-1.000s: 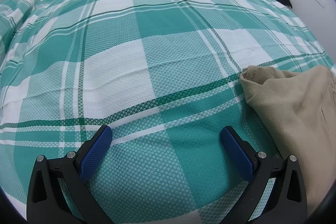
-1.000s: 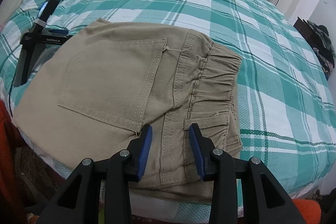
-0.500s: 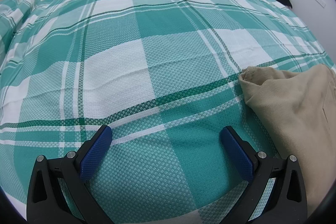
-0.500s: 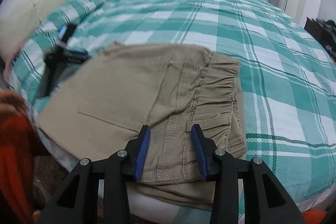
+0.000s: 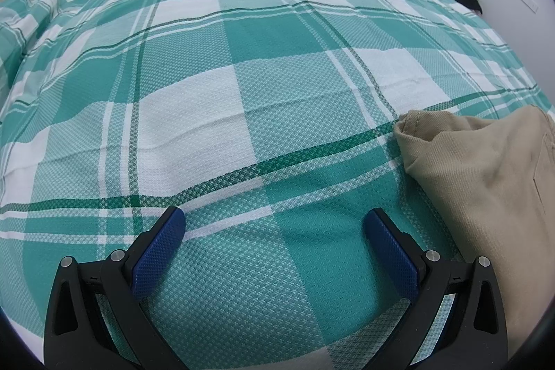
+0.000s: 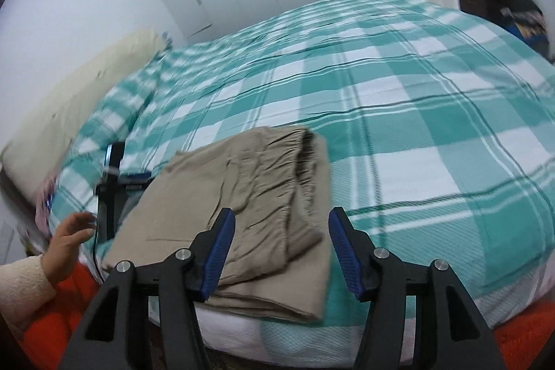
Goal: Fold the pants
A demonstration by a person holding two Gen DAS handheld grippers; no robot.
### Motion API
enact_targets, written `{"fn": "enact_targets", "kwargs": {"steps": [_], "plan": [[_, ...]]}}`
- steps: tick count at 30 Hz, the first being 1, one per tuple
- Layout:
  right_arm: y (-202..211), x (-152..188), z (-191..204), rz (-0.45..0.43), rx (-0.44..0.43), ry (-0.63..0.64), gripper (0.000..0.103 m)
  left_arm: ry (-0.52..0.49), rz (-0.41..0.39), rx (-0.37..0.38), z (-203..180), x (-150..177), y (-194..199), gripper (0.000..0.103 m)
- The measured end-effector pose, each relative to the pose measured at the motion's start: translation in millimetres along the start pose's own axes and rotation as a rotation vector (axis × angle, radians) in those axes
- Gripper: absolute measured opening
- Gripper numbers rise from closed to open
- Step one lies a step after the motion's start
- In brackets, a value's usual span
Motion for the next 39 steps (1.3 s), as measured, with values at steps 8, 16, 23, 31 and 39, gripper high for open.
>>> {"fn": "enact_targets", "kwargs": {"steps": [8, 16, 23, 31, 39], "plan": [[7.1, 5.3, -23.9, -0.001, 0.002, -0.078, 0.056, -0.014, 0.000, -0.004, -0.8, -1.6, -0.9, 0.103], [-9.0, 6.6, -41.5, 0.033, -0.009, -0.165, 0.056, -0.008, 0.001, 0.004, -0.9, -2.1, -1.7, 0.103], [-16.4, 6.8, -40.9, 0.052, -0.010, -0.162, 0.056, 0.007, -0.009, 0.004, -0.8, -2.3, -2.5, 0.103], [-18.3, 3.9, -43.9, 0.042, -0.009, -0.188, 0.056, 0.080, 0.092, -0.040, -4.6, -6.7, 15.9, 0.100], [0.8, -21.9, -65.9, 0.053, -0.059, -0.297, 0.061, 0.239, 0.034, 0.454, -30.0, 22.2, 138.3, 0.097]]}}
Point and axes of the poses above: each gripper's, at about its wrist camera, not at the fingertips, and y roughly against the way its jaws point, z to its left, x to its underside, the point moved 3 cm from there along -y, roughly the way its jaws point, and after that the axes turned 10 degrees about -x, right-handed, at the moved point
